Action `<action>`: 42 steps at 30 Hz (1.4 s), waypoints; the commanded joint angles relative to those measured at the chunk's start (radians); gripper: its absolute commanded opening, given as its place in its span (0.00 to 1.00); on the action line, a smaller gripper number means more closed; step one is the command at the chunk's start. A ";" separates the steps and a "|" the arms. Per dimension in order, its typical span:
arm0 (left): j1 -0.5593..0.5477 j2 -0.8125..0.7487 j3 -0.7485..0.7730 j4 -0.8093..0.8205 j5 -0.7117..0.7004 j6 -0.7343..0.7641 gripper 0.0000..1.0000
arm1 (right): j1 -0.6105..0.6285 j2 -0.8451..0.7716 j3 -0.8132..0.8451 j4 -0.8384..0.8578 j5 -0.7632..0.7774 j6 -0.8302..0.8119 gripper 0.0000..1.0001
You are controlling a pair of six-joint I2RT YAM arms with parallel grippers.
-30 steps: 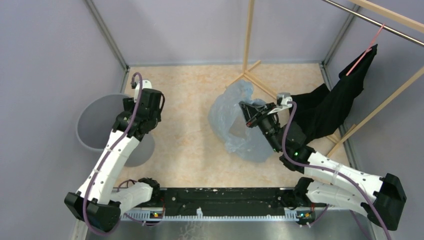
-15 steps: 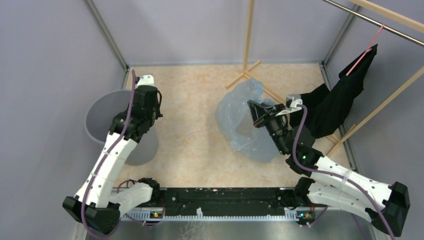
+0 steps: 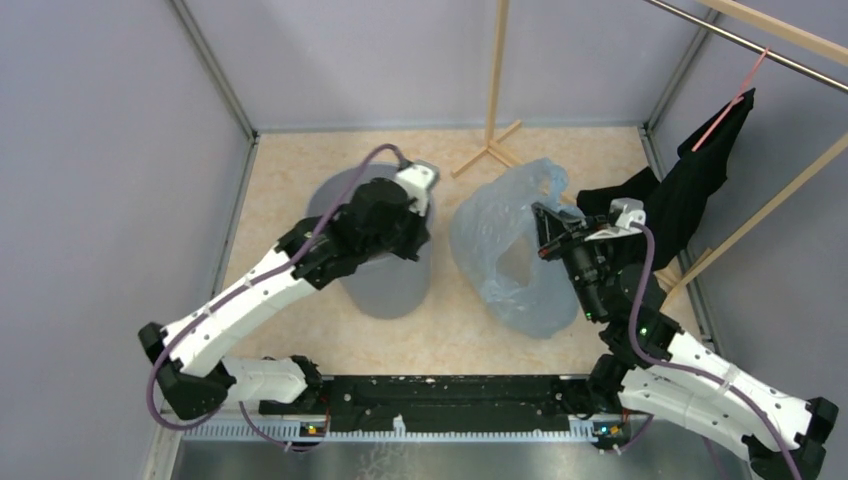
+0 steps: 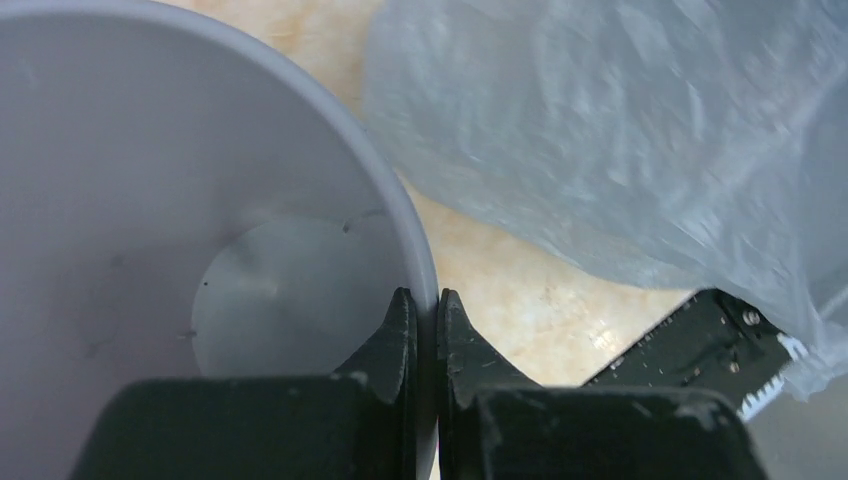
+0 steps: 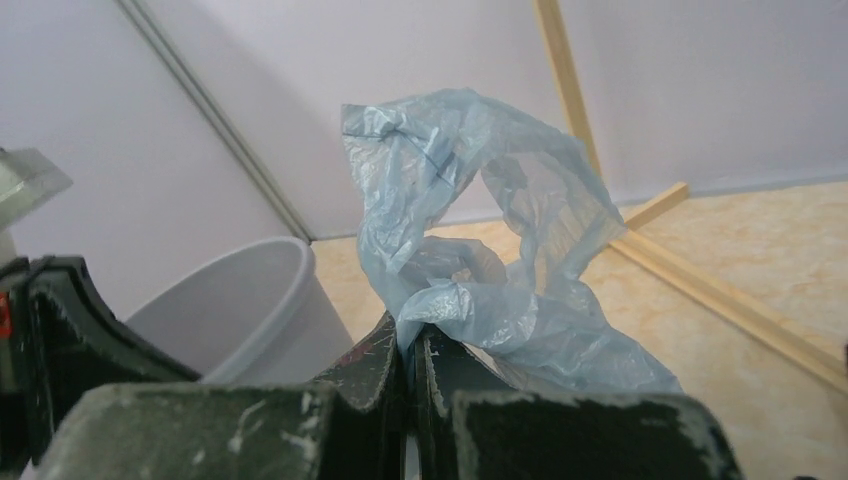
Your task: Put the trash bags into the trash bin
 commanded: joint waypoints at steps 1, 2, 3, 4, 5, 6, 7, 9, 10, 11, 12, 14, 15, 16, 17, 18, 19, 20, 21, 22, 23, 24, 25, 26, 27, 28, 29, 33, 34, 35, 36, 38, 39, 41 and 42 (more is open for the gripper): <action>-0.193 0.091 0.076 0.065 -0.110 0.003 0.00 | -0.009 -0.078 0.112 -0.178 0.098 -0.086 0.00; -0.221 0.111 0.083 0.075 -0.123 0.017 0.00 | -0.009 -0.103 0.131 -0.211 0.108 -0.090 0.00; -0.243 0.130 0.088 0.088 -0.124 0.033 0.00 | -0.009 -0.126 0.151 -0.242 0.109 -0.090 0.00; -0.261 0.145 0.091 0.105 -0.121 0.049 0.00 | -0.009 -0.153 0.169 -0.268 0.099 -0.088 0.00; -0.277 0.156 0.091 0.126 -0.113 0.069 0.00 | -0.009 -0.178 0.183 -0.288 0.083 -0.086 0.00; -0.293 0.165 0.090 0.143 -0.106 0.087 0.00 | -0.008 -0.202 0.194 -0.306 0.069 -0.087 0.00; -0.307 0.171 0.087 0.161 -0.102 0.105 0.00 | -0.009 -0.224 0.204 -0.316 0.063 -0.088 0.00; -0.324 0.174 0.078 0.184 -0.084 0.131 0.00 | -0.009 -0.259 0.226 -0.369 0.073 -0.094 0.00; -0.327 0.173 0.071 0.193 -0.077 0.134 0.00 | -0.008 -0.267 0.238 -0.386 0.083 -0.097 0.00; -0.327 0.163 0.060 0.202 -0.069 0.135 0.00 | -0.009 -0.271 0.249 -0.398 0.088 -0.101 0.00; -0.327 0.151 0.048 0.211 -0.056 0.135 0.00 | -0.009 -0.271 0.259 -0.404 0.089 -0.106 0.00; -0.327 0.121 0.022 0.236 -0.019 0.134 0.00 | -0.009 -0.258 0.282 -0.404 0.070 -0.110 0.00; -0.328 0.104 0.005 0.251 -0.001 0.134 0.00 | -0.009 -0.245 0.298 -0.397 0.052 -0.111 0.00; -0.327 0.087 -0.011 0.270 0.020 0.136 0.00 | -0.008 -0.227 0.316 -0.384 0.030 -0.118 0.00; -0.327 0.073 -0.027 0.280 0.041 0.146 0.09 | -0.009 -0.201 0.337 -0.366 0.011 -0.124 0.00; -0.327 0.064 -0.036 0.285 0.058 0.167 0.19 | -0.008 -0.168 0.365 -0.346 -0.001 -0.139 0.00; -0.327 0.057 -0.039 0.279 0.060 0.185 0.25 | -0.008 -0.126 0.412 -0.340 -0.013 -0.157 0.00; -0.327 0.052 -0.039 0.269 0.049 0.200 0.31 | -0.008 -0.073 0.466 -0.351 -0.035 -0.169 0.00; -0.327 0.044 -0.037 0.263 0.035 0.210 0.38 | -0.008 -0.021 0.537 -0.375 -0.070 -0.178 0.00; -0.327 0.030 -0.036 0.261 0.029 0.216 0.45 | -0.008 0.036 0.604 -0.399 -0.109 -0.178 0.00; -0.327 0.013 -0.032 0.262 0.034 0.217 0.56 | -0.008 0.088 0.666 -0.423 -0.161 -0.172 0.00; -0.327 -0.011 -0.024 0.263 0.043 0.214 0.64 | -0.008 0.132 0.722 -0.426 -0.214 -0.166 0.00; -0.327 -0.035 -0.013 0.265 0.054 0.204 0.71 | -0.009 0.176 0.768 -0.422 -0.291 -0.160 0.00; -0.327 -0.063 -0.004 0.267 0.069 0.193 0.77 | -0.008 0.216 0.821 -0.418 -0.341 -0.153 0.00; -0.327 -0.091 0.003 0.270 0.086 0.189 0.82 | -0.008 0.259 0.873 -0.417 -0.379 -0.149 0.00; -0.328 -0.117 0.006 0.270 0.098 0.187 0.85 | -0.009 0.304 0.925 -0.417 -0.418 -0.143 0.00; -0.327 -0.146 0.008 0.271 0.100 0.185 0.90 | -0.007 0.343 0.976 -0.411 -0.452 -0.134 0.00; -0.327 -0.258 -0.023 0.266 0.059 0.182 0.99 | -0.008 0.483 1.076 -0.266 -0.607 -0.075 0.00; -0.327 -0.296 -0.038 0.260 0.051 0.180 0.99 | -0.007 0.513 1.091 -0.217 -0.637 -0.049 0.00; -0.327 -0.324 -0.056 0.248 0.049 0.181 0.99 | -0.007 0.549 1.108 -0.177 -0.665 -0.018 0.00; -0.326 -0.346 -0.070 0.230 0.039 0.175 0.99 | -0.008 0.587 1.133 -0.136 -0.701 0.015 0.00; -0.327 -0.384 -0.080 0.153 -0.004 0.133 0.99 | -0.008 0.673 1.198 -0.059 -0.787 0.079 0.00; -0.327 -0.404 -0.081 0.119 -0.026 0.105 0.99 | -0.007 0.716 1.235 -0.015 -0.831 0.113 0.00; -0.327 -0.457 -0.085 0.060 -0.055 0.047 0.99 | -0.008 0.802 1.313 0.075 -0.916 0.177 0.00; -0.326 -0.493 -0.089 0.042 -0.063 0.023 0.99 | -0.007 0.837 1.339 0.121 -0.951 0.201 0.00</action>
